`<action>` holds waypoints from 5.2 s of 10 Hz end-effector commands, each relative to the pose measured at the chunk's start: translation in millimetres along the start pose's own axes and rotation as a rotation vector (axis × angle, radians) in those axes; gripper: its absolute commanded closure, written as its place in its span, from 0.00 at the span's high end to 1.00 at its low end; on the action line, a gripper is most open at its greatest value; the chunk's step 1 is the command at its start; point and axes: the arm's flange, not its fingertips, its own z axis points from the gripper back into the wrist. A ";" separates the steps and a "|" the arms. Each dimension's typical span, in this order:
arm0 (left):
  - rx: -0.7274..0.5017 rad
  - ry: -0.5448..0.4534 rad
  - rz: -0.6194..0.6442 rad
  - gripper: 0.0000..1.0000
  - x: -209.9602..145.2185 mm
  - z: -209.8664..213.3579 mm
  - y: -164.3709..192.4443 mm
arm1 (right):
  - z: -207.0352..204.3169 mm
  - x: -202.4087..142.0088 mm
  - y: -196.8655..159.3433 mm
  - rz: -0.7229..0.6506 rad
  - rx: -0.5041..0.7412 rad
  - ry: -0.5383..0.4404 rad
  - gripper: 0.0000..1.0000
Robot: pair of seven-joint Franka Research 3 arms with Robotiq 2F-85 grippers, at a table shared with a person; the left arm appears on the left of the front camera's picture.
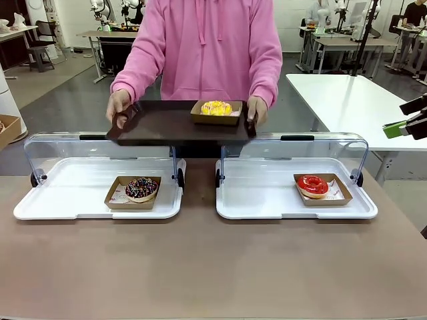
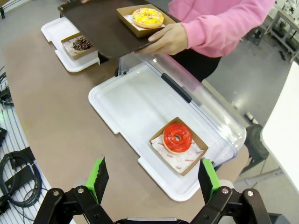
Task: Provide the desired donut to the person.
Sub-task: Place the picked Paper togo box onto the Handle tray extended by the person.
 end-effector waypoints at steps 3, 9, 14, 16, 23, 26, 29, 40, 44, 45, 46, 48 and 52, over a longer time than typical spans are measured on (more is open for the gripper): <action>0.003 0.020 0.020 0.00 -0.1 -1.7 -0.8 | -0.4 -1.1 1.1 -0.013 -0.010 0.025 1.00; 0.003 0.020 0.020 0.00 -0.1 -1.7 -0.8 | -0.4 -1.1 1.1 -0.013 -0.010 0.025 1.00; -0.020 -0.006 0.078 0.01 25.2 -3.8 30.3 | -0.4 -1.1 1.1 -0.013 -0.010 0.025 1.00; -0.096 0.054 0.117 0.01 65.0 -22.2 97.6 | -0.4 -1.1 1.1 -0.013 -0.010 0.025 1.00; -0.138 0.121 0.413 0.01 134.2 -160.2 273.3 | -0.4 -1.1 1.1 -0.013 -0.010 0.025 1.00; -0.139 0.096 0.271 0.01 140.1 -225.4 285.6 | -0.4 -1.1 1.1 -0.013 -0.010 0.025 1.00; -0.149 0.135 0.176 0.01 152.9 -279.7 274.3 | -0.4 -1.1 1.1 -0.013 -0.010 0.025 1.00; -0.192 0.146 0.298 1.00 169.2 -263.7 283.6 | -0.4 -1.1 1.1 -0.013 -0.010 0.025 1.00; -0.241 0.115 0.295 1.00 172.5 -251.4 282.0 | -0.4 -1.1 1.1 -0.013 -0.010 0.025 1.00; -0.241 0.112 0.296 1.00 171.8 -250.2 282.5 | -0.4 -1.1 1.1 -0.013 -0.010 0.025 1.00; -0.245 0.108 0.299 1.00 171.8 -250.8 282.8 | -0.4 -1.1 1.1 -0.013 -0.010 0.025 1.00; -0.260 0.075 0.321 1.00 170.4 -250.7 281.6 | -0.4 -1.1 1.1 -0.013 -0.010 0.025 1.00; -0.236 0.125 0.301 1.00 173.8 -255.3 280.5 | -0.4 -1.1 1.1 -0.013 -0.010 0.025 1.00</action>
